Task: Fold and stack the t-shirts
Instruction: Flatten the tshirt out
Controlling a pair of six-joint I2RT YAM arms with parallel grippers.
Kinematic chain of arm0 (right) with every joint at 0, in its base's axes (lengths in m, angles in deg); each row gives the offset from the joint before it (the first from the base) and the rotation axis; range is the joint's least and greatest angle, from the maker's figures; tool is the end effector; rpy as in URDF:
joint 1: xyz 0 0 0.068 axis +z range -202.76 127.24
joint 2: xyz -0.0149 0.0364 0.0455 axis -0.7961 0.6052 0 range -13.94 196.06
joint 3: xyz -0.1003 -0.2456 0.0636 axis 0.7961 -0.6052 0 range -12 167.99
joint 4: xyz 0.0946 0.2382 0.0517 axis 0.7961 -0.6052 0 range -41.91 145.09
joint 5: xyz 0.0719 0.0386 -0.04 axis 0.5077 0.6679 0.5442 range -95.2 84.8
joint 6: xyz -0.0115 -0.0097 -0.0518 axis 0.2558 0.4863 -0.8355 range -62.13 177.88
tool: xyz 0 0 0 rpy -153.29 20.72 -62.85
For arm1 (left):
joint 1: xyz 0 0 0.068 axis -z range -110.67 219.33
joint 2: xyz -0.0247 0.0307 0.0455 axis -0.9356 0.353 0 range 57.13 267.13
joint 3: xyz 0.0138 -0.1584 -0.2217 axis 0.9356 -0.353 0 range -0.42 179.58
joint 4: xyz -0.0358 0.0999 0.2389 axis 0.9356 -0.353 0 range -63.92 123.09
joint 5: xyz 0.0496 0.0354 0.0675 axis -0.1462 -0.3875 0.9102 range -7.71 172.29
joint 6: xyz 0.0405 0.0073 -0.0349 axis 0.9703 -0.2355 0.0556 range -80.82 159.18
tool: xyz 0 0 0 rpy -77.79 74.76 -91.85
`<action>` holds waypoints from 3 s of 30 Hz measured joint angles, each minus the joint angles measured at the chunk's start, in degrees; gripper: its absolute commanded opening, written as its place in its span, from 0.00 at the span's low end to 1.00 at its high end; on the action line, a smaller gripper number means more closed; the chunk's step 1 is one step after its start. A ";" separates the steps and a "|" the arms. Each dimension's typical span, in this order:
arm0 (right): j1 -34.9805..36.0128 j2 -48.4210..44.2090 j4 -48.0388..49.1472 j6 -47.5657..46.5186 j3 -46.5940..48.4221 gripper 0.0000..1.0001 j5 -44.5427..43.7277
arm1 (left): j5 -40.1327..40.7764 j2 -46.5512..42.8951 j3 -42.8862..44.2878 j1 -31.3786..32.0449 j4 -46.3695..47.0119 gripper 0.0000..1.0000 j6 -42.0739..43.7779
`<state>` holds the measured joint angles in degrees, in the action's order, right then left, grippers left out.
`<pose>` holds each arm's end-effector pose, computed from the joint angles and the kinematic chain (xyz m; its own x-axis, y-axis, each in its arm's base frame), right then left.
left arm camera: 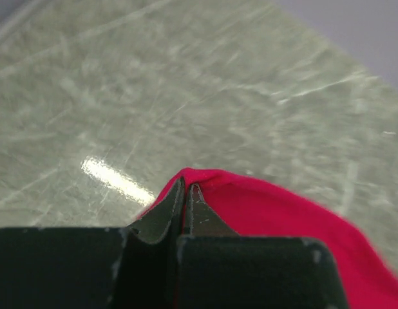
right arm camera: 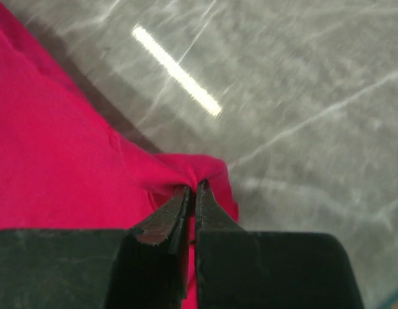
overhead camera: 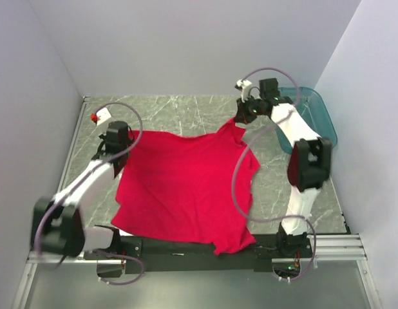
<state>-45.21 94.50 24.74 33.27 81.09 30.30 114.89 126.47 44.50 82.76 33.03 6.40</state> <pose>0.4211 0.0768 0.2833 -0.4331 -0.3994 -0.8081 -0.7583 0.6461 0.0871 0.2665 -0.0439 0.2707 -0.1864 -0.4244 -0.8861 -0.4547 0.8368 -0.3051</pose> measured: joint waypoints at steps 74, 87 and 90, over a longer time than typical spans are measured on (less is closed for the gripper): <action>-10.91 -22.45 -12.87 -5.03 -40.50 0.60 -24.06 | -38.40 -16.68 -17.53 -18.60 -32.26 0.76 -28.13; -6.36 -48.22 -29.59 -45.94 -50.05 0.64 -5.38 | -40.41 -19.12 -16.79 -18.60 -33.81 0.77 -26.47; 10.73 -54.62 -26.67 -46.82 -60.74 0.61 -3.72 | -41.31 -21.27 -16.79 -18.60 -34.84 0.76 -26.51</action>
<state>-34.48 39.88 -1.92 -13.54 20.35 26.59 73.58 105.20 27.72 64.16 -1.81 -20.11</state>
